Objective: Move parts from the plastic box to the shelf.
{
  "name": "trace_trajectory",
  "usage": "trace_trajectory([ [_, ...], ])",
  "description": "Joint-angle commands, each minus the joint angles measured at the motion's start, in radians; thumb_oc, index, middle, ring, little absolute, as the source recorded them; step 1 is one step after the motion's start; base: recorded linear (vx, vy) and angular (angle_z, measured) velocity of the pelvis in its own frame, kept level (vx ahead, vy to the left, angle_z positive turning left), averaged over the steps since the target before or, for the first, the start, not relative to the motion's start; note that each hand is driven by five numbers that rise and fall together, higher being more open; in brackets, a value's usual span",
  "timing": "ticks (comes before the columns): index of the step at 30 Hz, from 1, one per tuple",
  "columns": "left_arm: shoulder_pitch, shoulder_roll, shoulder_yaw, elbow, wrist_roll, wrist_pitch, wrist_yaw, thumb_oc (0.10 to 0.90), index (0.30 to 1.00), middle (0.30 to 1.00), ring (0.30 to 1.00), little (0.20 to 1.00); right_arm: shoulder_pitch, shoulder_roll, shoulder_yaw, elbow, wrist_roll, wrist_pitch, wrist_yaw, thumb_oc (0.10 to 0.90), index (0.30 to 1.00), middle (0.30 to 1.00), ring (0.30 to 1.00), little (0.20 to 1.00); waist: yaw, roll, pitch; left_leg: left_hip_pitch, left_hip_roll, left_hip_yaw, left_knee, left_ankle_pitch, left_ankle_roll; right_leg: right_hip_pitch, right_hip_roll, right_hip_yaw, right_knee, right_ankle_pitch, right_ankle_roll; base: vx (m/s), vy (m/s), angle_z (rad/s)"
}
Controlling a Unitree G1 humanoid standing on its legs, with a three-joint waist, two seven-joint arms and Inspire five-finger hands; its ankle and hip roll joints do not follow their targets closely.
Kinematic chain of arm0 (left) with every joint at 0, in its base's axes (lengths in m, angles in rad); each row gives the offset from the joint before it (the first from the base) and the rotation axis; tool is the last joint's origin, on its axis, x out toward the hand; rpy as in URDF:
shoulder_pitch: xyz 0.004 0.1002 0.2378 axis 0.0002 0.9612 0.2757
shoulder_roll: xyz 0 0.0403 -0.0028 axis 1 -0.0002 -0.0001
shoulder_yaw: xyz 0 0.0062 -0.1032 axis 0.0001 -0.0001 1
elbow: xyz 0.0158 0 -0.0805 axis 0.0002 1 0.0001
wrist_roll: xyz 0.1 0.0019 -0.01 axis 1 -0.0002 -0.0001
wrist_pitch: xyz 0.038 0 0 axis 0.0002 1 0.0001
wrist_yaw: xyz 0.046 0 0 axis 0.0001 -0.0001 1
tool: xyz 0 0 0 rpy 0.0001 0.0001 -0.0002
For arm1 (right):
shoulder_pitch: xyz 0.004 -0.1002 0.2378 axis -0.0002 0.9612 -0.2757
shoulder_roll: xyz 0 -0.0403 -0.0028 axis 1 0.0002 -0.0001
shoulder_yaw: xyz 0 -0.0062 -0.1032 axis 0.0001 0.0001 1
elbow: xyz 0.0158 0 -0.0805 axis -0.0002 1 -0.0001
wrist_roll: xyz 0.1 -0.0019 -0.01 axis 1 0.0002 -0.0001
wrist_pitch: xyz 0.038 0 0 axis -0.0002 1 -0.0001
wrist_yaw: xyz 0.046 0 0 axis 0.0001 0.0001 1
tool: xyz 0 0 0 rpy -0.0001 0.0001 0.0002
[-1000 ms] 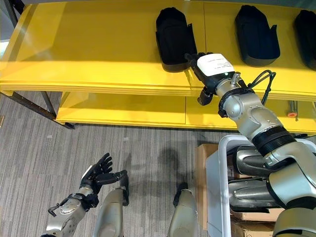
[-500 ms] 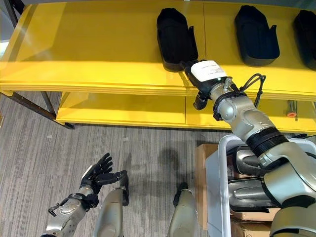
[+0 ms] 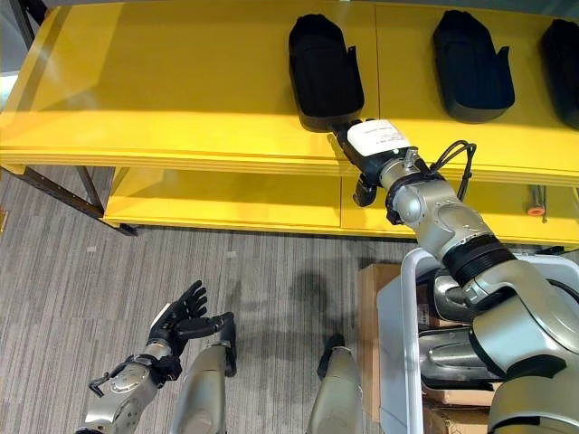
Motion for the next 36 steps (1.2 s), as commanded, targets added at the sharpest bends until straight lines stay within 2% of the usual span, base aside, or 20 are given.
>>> trace_trajectory([
  [1, 0.007, 0.038, -0.005, -0.072, -0.008, -0.079, -0.016, 0.9, 1.0, 1.0, 1.0, 1.0, -0.132, 0.001, -0.019, 0.012, -0.014, -0.001, -0.048, 0.9, 1.0, 1.0, 1.0, 1.0, 0.02, -0.021, -0.034, 0.013, 0.033, -0.018, 0.087, -0.116, 0.005, 0.018, 0.034, 0.002, -0.062, 0.042, -0.015, 0.0, 0.0, 0.0],
  [15, 0.012, 0.049, 0.001, -0.096, -0.013, -0.088, -0.008, 0.9, 1.0, 1.0, 1.0, 1.0, -0.174, 0.011, -0.013, 0.132, 0.002, 0.016, -0.078, 0.9, 1.0, 1.0, 1.0, 1.0, 0.038, -0.017, -0.01, -0.011, 0.025, -0.03, 0.099, -0.119, 0.01, 0.003, 0.027, -0.012, -0.04, 0.032, -0.014, 0.01, -0.001, 0.03],
  [36, 0.011, 0.049, 0.017, -0.112, -0.03, -0.096, 0.014, 0.9, 1.0, 1.0, 1.0, 1.0, -0.257, 0.033, 0.027, 0.144, -0.002, 0.028, -0.092, 0.9, 1.0, 1.0, 1.0, 1.0, 0.062, -0.022, 0.005, -0.045, 0.017, -0.047, 0.1, -0.118, 0.016, -0.023, 0.027, -0.024, -0.026, 0.027, -0.018, 0.0, 0.0, 0.01],
])
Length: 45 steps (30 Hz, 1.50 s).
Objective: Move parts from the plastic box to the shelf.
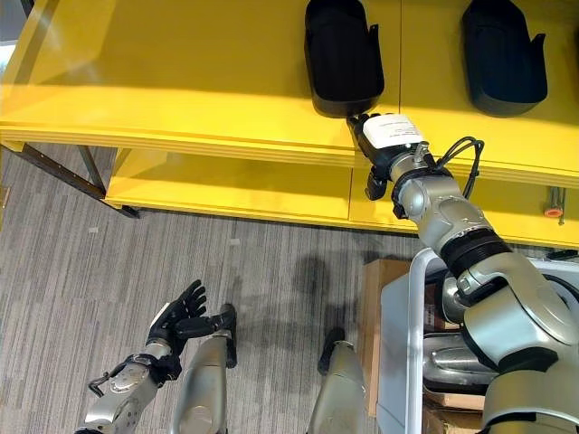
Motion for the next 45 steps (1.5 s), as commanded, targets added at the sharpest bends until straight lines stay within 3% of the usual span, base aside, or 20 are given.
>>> trace_trajectory([
  [1, 0.012, 0.049, 0.016, -0.111, -0.028, -0.091, 0.01, 0.9, 1.0, 1.0, 1.0, 1.0, -0.205, -0.001, 0.018, 0.023, 0.001, -0.006, -0.06, 0.9, 1.0, 1.0, 1.0, 1.0, 0.038, -0.025, -0.012, 0.015, 0.017, -0.015, 0.101, -0.132, 0.027, 0.029, 0.031, 0.005, -0.064, 0.05, -0.006, 0.0, -0.002, 0.09],
  [45, 0.017, 0.073, 0.037, -0.135, -0.049, -0.105, 0.017, 0.9, 1.0, 1.0, 1.0, 1.0, -0.313, 0.089, 0.059, 0.091, 0.015, -0.003, -0.069, 0.9, 1.0, 1.0, 1.0, 1.0, 0.077, -0.029, 0.0, -0.015, 0.002, -0.04, 0.116, -0.134, 0.036, 0.019, 0.028, -0.008, -0.06, 0.061, -0.009, 0.0, 0.0, 0.01],
])
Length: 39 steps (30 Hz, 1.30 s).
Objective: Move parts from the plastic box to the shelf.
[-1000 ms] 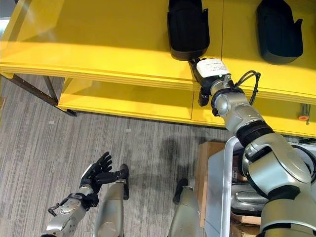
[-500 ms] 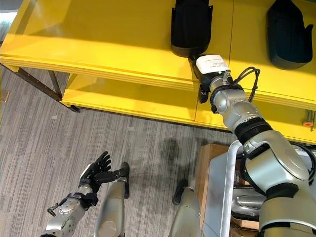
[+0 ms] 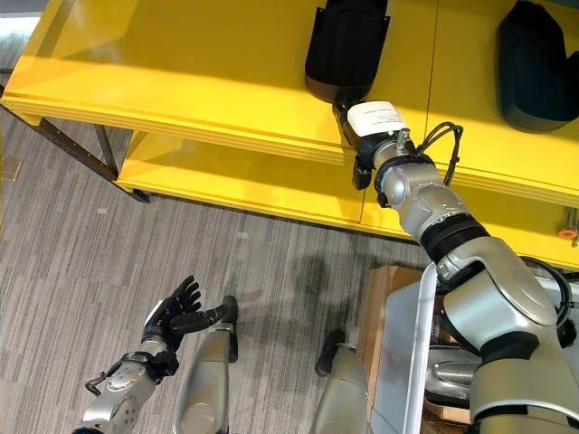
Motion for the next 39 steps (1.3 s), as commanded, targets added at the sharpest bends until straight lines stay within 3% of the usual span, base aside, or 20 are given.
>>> trace_trajectory([
  [1, 0.017, 0.072, 0.017, -0.129, -0.012, -0.088, -0.006, 0.9, 1.0, 1.0, 1.0, 1.0, -0.224, -0.004, 0.014, 0.018, 0.012, -0.022, -0.061, 0.9, 1.0, 1.0, 1.0, 1.0, 0.024, -0.026, -0.003, 0.012, 0.002, -0.002, 0.116, -0.147, 0.042, 0.023, 0.031, 0.023, -0.078, 0.074, 0.0, 0.0, 0.0, 0.0],
  [17, 0.014, 0.078, 0.015, -0.117, -0.011, -0.087, -0.01, 0.9, 1.0, 1.0, 1.0, 1.0, -0.233, -0.008, 0.003, 0.059, 0.024, -0.018, -0.074, 0.9, 1.0, 1.0, 1.0, 1.0, 0.021, -0.028, -0.003, 0.011, 0.005, -0.002, 0.119, -0.145, 0.041, 0.021, 0.032, 0.027, -0.079, 0.078, 0.0, 0.0, 0.0, 0.0],
  [28, 0.007, 0.067, 0.026, -0.103, 0.002, -0.076, -0.015, 0.9, 1.0, 1.0, 1.0, 1.0, -0.131, -0.069, -0.046, -0.093, 0.042, -0.032, -0.048, 0.9, 1.0, 1.0, 1.0, 1.0, 0.005, -0.039, -0.005, 0.023, 0.01, -0.001, 0.128, -0.15, 0.039, 0.031, 0.034, 0.03, -0.075, 0.074, -0.002, 0.0, 0.0, 0.0],
  [39, 0.014, 0.05, 0.066, -0.092, 0.033, -0.064, -0.021, 0.9, 1.0, 1.0, 1.0, 1.0, 0.184, -0.22, -0.349, -0.559, 0.265, -0.119, -0.036, 0.9, 1.0, 1.0, 1.0, 1.0, -0.043, -0.061, -0.05, 0.091, 0.021, 0.016, 0.081, -0.143, 0.034, 0.089, 0.047, 0.036, -0.122, 0.088, 0.005, 0.01, -0.008, -0.02],
])
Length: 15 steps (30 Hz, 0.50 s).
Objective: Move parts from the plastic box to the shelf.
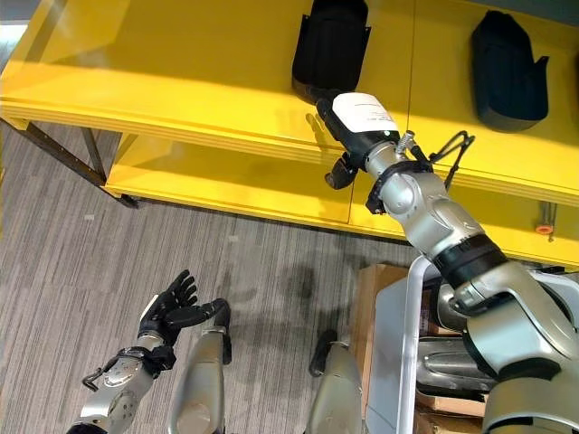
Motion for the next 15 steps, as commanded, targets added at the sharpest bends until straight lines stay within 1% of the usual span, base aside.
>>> trace_trajectory([
  [1, 0.033, 0.048, 0.021, -0.089, 0.032, -0.067, -0.022, 0.9, 1.0, 1.0, 1.0, 1.0, -0.037, -0.059, -0.134, -0.091, 0.112, -0.082, -0.045, 0.9, 1.0, 1.0, 1.0, 1.0, -0.011, -0.031, -0.072, 0.041, 0.018, 0.014, 0.08, -0.146, 0.028, 0.043, 0.039, 0.026, -0.116, 0.084, 0.014, 0.05, -0.005, -0.05],
  [2, 0.042, 0.04, 0.032, -0.086, 0.039, -0.062, -0.026, 0.9, 1.0, 1.0, 1.0, 1.0, 0.051, -0.071, -0.214, -0.172, 0.157, -0.103, -0.045, 0.9, 1.0, 1.0, 1.0, 1.0, -0.026, -0.032, -0.088, 0.062, 0.02, 0.019, 0.056, -0.139, 0.027, 0.064, 0.042, 0.024, -0.141, 0.091, 0.018, 0.08, -0.008, -0.06],
  [3, 0.045, 0.037, 0.036, -0.084, 0.042, -0.061, -0.029, 0.9, 1.0, 1.0, 1.0, 1.0, 0.104, -0.075, -0.257, -0.222, 0.176, -0.12, -0.039, 0.9, 1.0, 1.0, 1.0, 1.0, -0.031, -0.034, -0.098, 0.076, 0.02, 0.022, 0.039, -0.134, 0.026, 0.076, 0.044, 0.026, -0.158, 0.097, 0.021, 0.05, -0.006, -0.08],
  [4, 0.044, 0.039, 0.034, -0.084, 0.042, -0.061, -0.029, 0.9, 1.0, 1.0, 1.0, 1.0, 0.111, -0.075, -0.263, -0.226, 0.176, -0.118, -0.038, 0.9, 1.0, 1.0, 1.0, 1.0, -0.03, -0.035, -0.1, 0.074, 0.019, 0.021, 0.034, -0.129, 0.027, 0.075, 0.044, 0.025, -0.163, 0.102, 0.021, 0.05, 0.001, -0.04],
  [5, 0.05, 0.035, 0.038, -0.085, 0.046, -0.061, -0.033, 0.9, 1.0, 1.0, 1.0, 1.0, 0.177, -0.073, -0.318, -0.279, 0.212, -0.138, -0.034, 0.9, 1.0, 1.0, 1.0, 1.0, -0.039, -0.035, -0.111, 0.09, 0.019, 0.025, 0.013, -0.122, 0.027, 0.09, 0.047, 0.023, -0.186, 0.108, 0.024, 0.09, 0.003, -0.1],
  [6, 0.06, 0.027, 0.047, -0.081, 0.053, -0.059, -0.037, 0.9, 1.0, 1.0, 1.0, 1.0, 0.282, -0.055, -0.397, -0.345, 0.25, -0.163, -0.023, 0.9, 1.0, 1.0, 1.0, 1.0, -0.051, -0.034, -0.13, 0.12, 0.02, 0.032, -0.02, -0.115, 0.026, 0.118, 0.048, 0.022, -0.222, 0.115, 0.031, 0.14, 0.006, -0.06],
  [7, 0.065, 0.021, 0.052, -0.076, 0.059, -0.058, -0.041, 0.9, 1.0, 1.0, 1.0, 1.0, 0.349, -0.039, -0.443, -0.378, 0.278, -0.177, -0.019, 0.9, 1.0, 1.0, 1.0, 1.0, -0.058, -0.032, -0.144, 0.139, 0.02, 0.036, -0.046, -0.106, 0.026, 0.136, 0.048, 0.018, -0.246, 0.122, 0.034, 0.1, 0.004, -0.04],
  [8, 0.064, 0.023, 0.05, -0.077, 0.059, -0.058, -0.041, 0.9, 1.0, 1.0, 1.0, 1.0, 0.356, -0.039, -0.449, -0.382, 0.278, -0.176, -0.017, 0.9, 1.0, 1.0, 1.0, 1.0, -0.056, -0.033, -0.146, 0.139, 0.019, 0.035, -0.051, -0.101, 0.026, 0.136, 0.048, 0.017, -0.252, 0.126, 0.033, 0.09, 0.009, 0.05],
  [9, 0.069, 0.011, 0.052, -0.076, 0.06, -0.057, -0.044, 0.9, 1.0, 1.0, 1.0, 1.0, 0.425, -0.011, -0.502, -0.418, 0.313, -0.186, -0.02, 0.9, 1.0, 1.0, 1.0, 1.0, -0.069, -0.031, -0.159, 0.16, 0.018, 0.039, -0.077, -0.095, 0.025, 0.156, 0.047, 0.016, -0.279, 0.132, 0.039, 0.08, 0.013, -0.04],
  [10, 0.071, 0.009, 0.051, -0.072, 0.064, -0.054, -0.047, 0.9, 1.0, 1.0, 1.0, 1.0, 0.477, 0.004, -0.533, -0.448, 0.321, -0.19, -0.003, 0.9, 1.0, 1.0, 1.0, 1.0, -0.071, -0.03, -0.173, 0.175, 0.015, 0.045, -0.105, -0.082, 0.026, 0.169, 0.047, 0.012, -0.306, 0.143, 0.042, 0.16, 0.029, -0.03],
  [11, 0.075, -0.01, 0.059, -0.059, 0.071, -0.051, -0.05, 0.9, 1.0, 1.0, 1.0, 1.0, 0.583, 0.077, -0.605, -0.488, 0.391, -0.208, -0.008, 0.9, 1.0, 1.0, 1.0, 1.0, -0.087, -0.024, -0.197, 0.213, 0.011, 0.054, -0.148, -0.072, 0.025, 0.203, 0.045, 0.01, -0.347, 0.154, 0.05, 0.14, 0.037, -0.08],
  [13, 0.079, -0.028, 0.062, -0.05, 0.083, -0.05, -0.052, 0.9, 1.0, 1.0, 1.0, 1.0, 0.66, 0.136, -0.649, -0.525, 0.443, -0.215, 0.007, 0.9, 1.0, 1.0, 1.0, 1.0, -0.097, -0.021, -0.225, 0.248, 0.006, 0.065, -0.193, -0.058, 0.023, 0.233, 0.044, 0.005, -0.389, 0.166, 0.056, 0.13, 0.035, 0.02],
  [15, 0.094, -0.053, 0.073, -0.051, 0.086, -0.049, -0.045, 0.9, 1.0, 1.0, 1.0, 1.0, 0.74, 0.225, -0.682, -0.553, 0.502, -0.224, 0.014, 0.9, 1.0, 1.0, 1.0, 1.0, -0.109, -0.015, -0.257, 0.287, 0.003, 0.084, -0.239, -0.046, 0.024, 0.263, 0.042, 0.008, -0.433, 0.185, 0.065, 0.12, 0.036, -0.06],
])
